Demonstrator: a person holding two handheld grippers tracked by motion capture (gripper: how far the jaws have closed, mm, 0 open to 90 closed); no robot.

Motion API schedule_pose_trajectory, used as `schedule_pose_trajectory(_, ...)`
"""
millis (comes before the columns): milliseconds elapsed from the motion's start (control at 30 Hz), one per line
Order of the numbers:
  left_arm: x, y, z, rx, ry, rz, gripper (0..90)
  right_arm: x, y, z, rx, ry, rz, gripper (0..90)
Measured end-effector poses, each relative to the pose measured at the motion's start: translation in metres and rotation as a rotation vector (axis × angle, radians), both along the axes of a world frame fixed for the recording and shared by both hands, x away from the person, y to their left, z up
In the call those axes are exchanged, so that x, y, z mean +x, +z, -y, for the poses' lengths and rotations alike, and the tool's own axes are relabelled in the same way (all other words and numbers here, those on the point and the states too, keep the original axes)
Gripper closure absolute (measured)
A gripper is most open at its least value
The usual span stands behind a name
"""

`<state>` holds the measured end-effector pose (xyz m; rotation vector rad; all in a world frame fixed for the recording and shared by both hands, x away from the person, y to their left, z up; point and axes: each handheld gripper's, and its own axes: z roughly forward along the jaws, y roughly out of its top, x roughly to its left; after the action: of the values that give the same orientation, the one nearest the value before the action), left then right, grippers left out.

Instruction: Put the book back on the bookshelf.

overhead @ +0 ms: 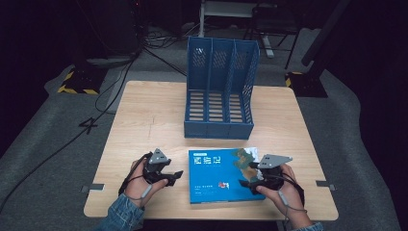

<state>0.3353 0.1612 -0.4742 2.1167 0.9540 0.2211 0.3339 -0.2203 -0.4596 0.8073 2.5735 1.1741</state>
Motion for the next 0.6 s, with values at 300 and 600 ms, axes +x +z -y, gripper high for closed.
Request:
schedule_pose_trajectory(300, 0.007, -0.005, 0.02, -0.096, -0.025, -0.053, 33.5, -0.014, -0.012, -0.021, -0.09, 0.105, 0.019, 14.6)
schedule_pose_trajectory(600, 0.011, -0.013, 0.042, -0.105, -0.045, -0.131, 29.1, -0.023, -0.014, -0.022, -0.085, 0.065, 0.03, 12.9)
